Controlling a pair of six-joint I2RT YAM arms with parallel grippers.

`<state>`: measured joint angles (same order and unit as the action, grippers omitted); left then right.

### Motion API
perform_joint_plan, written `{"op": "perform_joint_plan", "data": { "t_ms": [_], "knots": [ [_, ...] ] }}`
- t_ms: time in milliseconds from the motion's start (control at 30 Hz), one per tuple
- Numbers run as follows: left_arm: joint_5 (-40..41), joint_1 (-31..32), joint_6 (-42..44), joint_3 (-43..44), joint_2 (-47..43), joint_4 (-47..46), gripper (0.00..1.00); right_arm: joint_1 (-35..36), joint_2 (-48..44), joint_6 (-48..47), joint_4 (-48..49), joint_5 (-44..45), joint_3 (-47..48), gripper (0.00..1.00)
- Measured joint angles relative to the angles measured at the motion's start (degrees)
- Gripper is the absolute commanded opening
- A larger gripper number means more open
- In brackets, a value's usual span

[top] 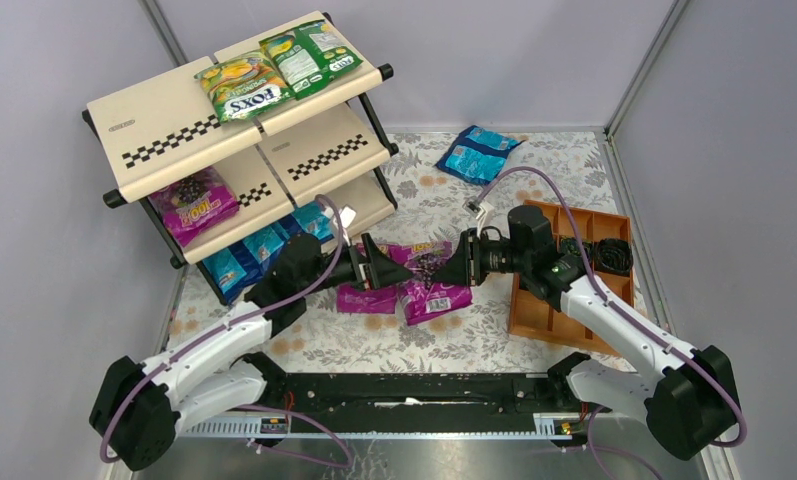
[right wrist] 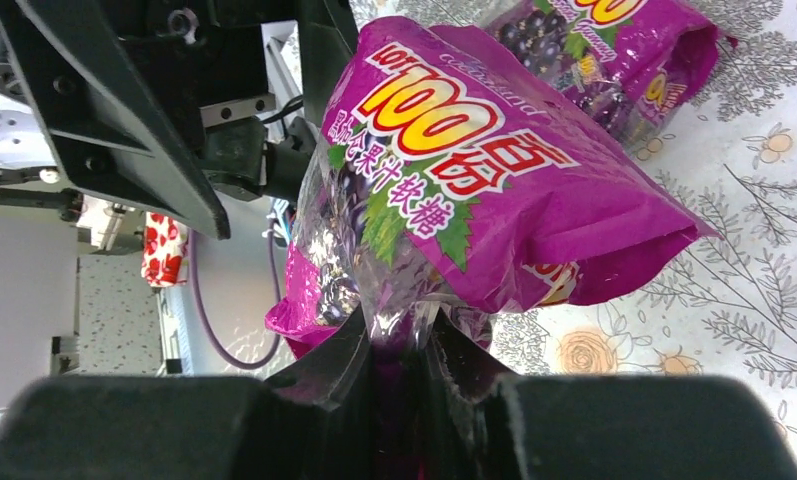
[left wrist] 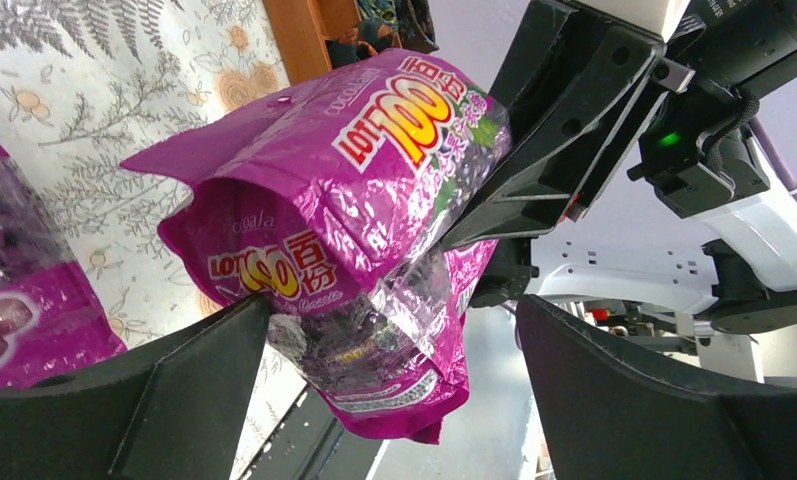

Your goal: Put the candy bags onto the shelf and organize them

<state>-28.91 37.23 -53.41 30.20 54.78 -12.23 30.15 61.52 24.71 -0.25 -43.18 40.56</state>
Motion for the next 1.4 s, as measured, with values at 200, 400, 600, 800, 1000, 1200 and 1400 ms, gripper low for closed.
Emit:
{"op": "perform_joint_plan", "data": {
  "t_ms": [200,400,600,800,1000,1200,1400],
  "knots": [
    [3.8,0.1,-4.7,-2.9,-7.7,2.0,0.99,0.1,-0.5,2.9,3.2,-1.0,-0.1,0.08],
    [3.6,0.2,-10.1,-6.2,-10.4,-3.8,0.99,0.1,-1.1,7.7,10.9,-2.4,-0.1,0.08],
    [1.7,0.3,-13.2,-6.4,-6.1,-8.2,0.99,0.1,0.9,12.8,17.9,-4.5,-0.1,0.08],
    [1.4,0.3,-13.9,-6.4,-6.0,-9.8,0.97,1.9,4.0,15.1,21.5,-4.3,0.4,0.12],
    [1.2,0.2,-14.9,-6.4,-4.9,-10.3,0.77,4.5,5.5,14.3,19.8,-2.3,2.8,0.31],
    [2.6,0.1,-15.5,-6.7,-6.1,-10.3,0.61,5.0,6.1,14.9,18.7,0.3,4.2,0.53],
    [5.0,0.1,-15.7,-8.3,-8.6,-10.3,0.55,5.2,6.4,18.4,18.3,2.3,4.5,0.95]
  ]
}}
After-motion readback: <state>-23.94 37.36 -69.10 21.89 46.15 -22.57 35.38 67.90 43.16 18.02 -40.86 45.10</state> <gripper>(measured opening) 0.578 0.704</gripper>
